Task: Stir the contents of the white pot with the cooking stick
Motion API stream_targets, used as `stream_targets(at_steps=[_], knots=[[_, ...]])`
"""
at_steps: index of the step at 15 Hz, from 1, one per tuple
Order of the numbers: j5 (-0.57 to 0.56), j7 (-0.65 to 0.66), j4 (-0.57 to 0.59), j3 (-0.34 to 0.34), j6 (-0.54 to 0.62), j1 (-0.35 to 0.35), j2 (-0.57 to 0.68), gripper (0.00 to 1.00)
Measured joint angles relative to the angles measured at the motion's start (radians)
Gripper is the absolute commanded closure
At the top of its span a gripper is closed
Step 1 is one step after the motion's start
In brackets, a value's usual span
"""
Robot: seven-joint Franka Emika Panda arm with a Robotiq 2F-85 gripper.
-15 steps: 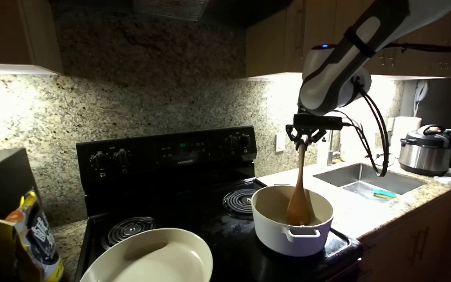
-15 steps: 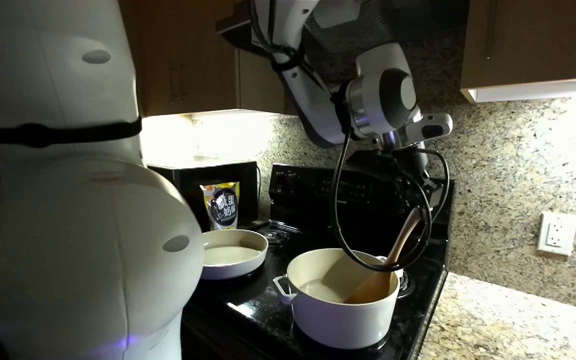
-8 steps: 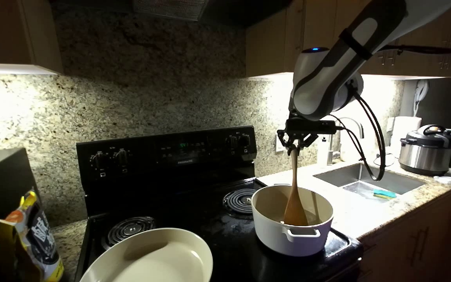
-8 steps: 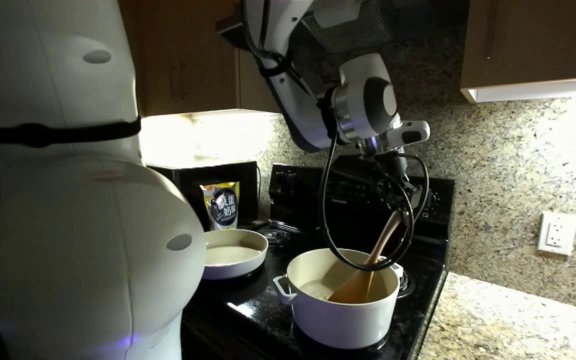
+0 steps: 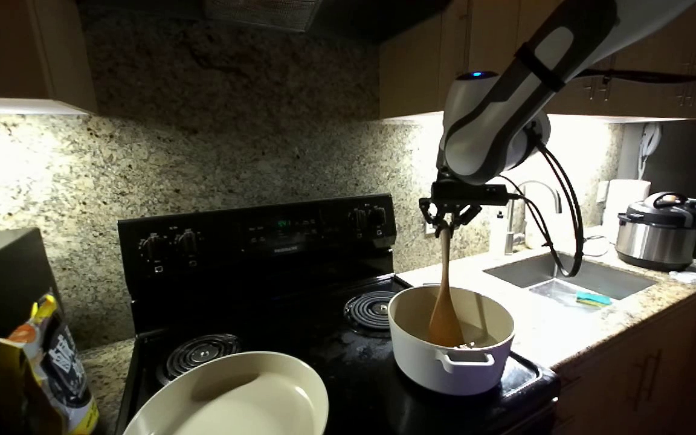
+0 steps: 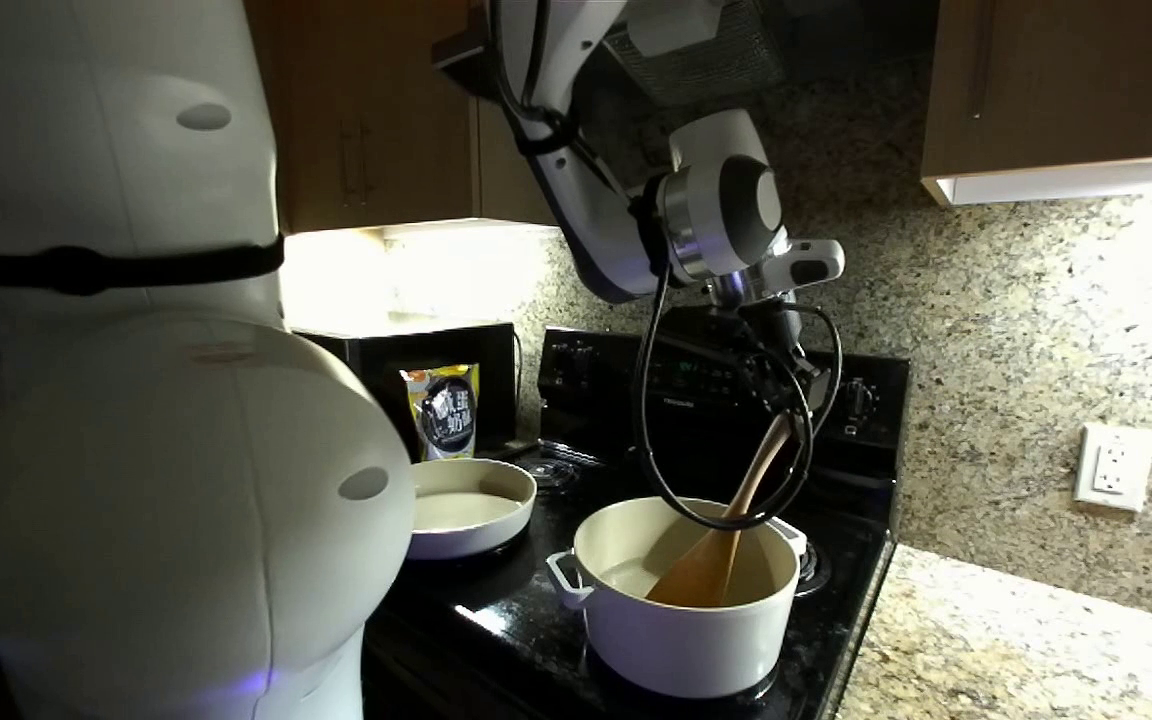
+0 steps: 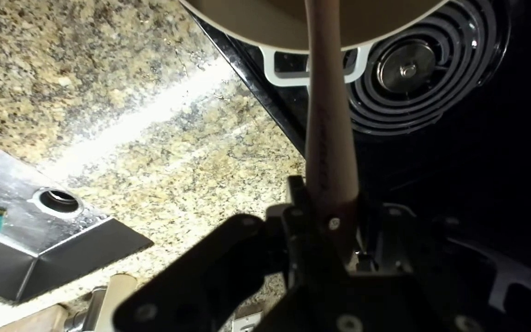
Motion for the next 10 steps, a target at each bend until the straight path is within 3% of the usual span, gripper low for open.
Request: stream_targets(at_steps=[10], knots=[[-0.014, 0.102, 0.084, -0.081, 0.0, -0.014, 0.092, 0.93]])
